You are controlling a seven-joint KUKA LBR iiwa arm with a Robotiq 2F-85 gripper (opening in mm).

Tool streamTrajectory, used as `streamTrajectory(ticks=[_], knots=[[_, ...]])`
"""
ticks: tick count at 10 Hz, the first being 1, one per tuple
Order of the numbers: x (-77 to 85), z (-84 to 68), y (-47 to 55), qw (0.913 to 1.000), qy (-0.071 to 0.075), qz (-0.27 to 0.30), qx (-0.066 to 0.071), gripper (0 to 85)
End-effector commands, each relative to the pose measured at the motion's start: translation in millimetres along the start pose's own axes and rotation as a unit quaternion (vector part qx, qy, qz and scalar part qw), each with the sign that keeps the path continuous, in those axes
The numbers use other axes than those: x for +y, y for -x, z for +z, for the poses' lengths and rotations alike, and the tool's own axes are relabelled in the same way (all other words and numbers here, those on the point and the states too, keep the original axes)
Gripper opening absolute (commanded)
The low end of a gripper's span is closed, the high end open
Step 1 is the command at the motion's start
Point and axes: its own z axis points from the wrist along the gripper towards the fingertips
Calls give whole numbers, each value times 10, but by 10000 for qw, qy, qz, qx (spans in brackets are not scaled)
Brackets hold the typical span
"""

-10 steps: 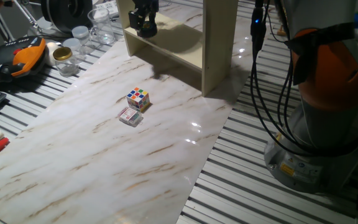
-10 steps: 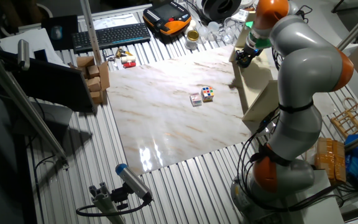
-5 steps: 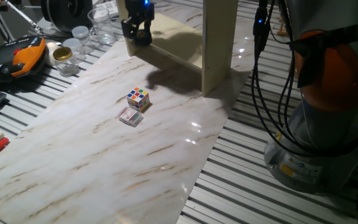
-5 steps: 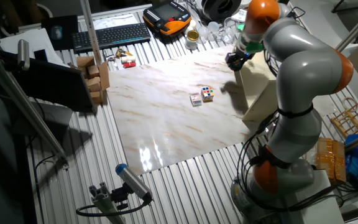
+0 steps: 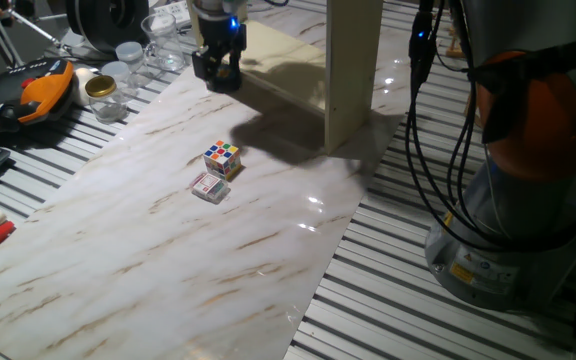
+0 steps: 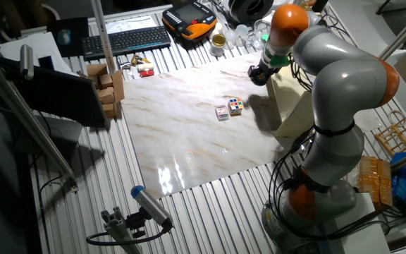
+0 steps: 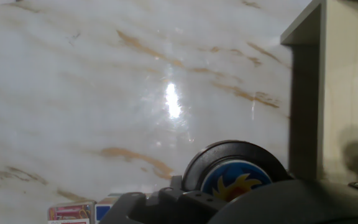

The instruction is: Take the object down from the shelf

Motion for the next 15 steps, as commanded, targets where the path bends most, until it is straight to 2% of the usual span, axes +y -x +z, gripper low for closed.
streamTrajectory(ticks=[1, 4, 6, 8, 9, 10, 12, 13, 14, 15], knots=[[13, 31, -9, 10000, -3, -26, -2, 0], [19, 55, -3, 9999, 67, -95, 53, 0], [19, 55, -3, 9997, -93, -186, 112, 0], [19, 55, -3, 9984, -181, -499, 207, 0], [19, 55, -3, 9978, -189, -551, 323, 0], [19, 55, -3, 9976, -102, -551, 406, 0], [19, 55, -3, 9984, 3, -476, 299, 0], [19, 55, -3, 9982, -107, -491, 336, 0], [156, 24, 59, 9977, -66, -580, 340, 0], [364, 34, 118, 9974, -13, -669, 282, 0]])
